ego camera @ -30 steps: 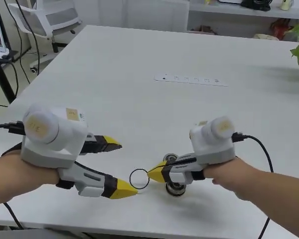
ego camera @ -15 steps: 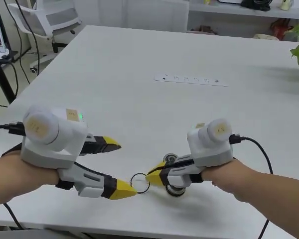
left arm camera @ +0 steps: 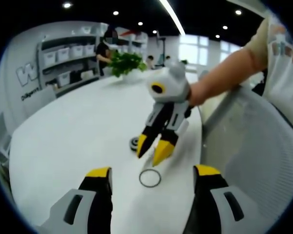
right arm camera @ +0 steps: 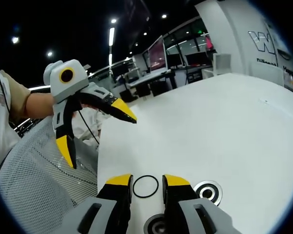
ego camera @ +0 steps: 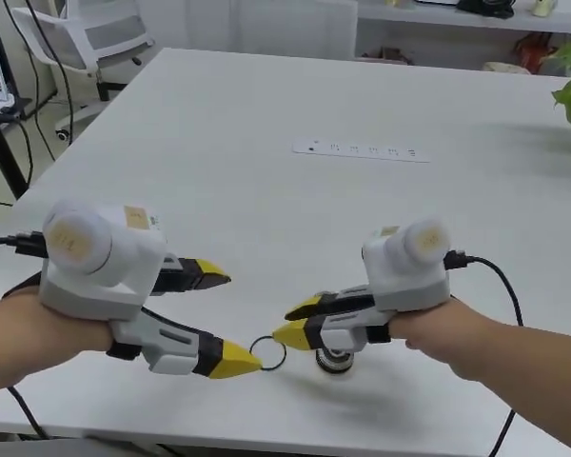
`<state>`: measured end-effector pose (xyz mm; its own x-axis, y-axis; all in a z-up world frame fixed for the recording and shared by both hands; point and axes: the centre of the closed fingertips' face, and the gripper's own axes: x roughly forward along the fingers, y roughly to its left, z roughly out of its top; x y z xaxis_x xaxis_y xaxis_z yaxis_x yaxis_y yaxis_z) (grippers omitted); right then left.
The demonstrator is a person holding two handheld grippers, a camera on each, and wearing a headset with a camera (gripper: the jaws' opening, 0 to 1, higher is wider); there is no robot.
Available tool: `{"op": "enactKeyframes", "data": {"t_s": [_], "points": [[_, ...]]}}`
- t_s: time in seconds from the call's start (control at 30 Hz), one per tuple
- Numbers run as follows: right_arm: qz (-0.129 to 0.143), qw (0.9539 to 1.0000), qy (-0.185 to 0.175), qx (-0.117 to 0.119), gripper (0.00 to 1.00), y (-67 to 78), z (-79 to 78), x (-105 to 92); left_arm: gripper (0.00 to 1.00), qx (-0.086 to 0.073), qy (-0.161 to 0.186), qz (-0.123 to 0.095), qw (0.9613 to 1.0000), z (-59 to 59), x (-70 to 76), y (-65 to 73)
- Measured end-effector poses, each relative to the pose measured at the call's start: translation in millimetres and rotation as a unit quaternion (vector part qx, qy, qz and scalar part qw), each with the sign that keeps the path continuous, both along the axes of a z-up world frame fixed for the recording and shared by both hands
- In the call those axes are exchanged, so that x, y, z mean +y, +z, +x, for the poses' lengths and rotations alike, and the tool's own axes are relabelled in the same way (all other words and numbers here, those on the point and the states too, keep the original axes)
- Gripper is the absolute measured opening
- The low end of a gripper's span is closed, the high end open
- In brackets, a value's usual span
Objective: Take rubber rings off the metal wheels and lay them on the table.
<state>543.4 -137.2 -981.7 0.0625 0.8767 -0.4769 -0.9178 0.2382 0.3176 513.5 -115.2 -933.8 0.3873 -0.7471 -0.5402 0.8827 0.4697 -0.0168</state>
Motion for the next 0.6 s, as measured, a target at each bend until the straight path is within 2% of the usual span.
{"op": "enactKeyframes", "data": {"t_s": [0.6], "points": [[0.028,0.9993,-0.012,-0.021,0.32,25.5,6.5,-18.5,0.68,0.0,-0.006,0.003,1.0,8.4,-7.2,0.7]]}}
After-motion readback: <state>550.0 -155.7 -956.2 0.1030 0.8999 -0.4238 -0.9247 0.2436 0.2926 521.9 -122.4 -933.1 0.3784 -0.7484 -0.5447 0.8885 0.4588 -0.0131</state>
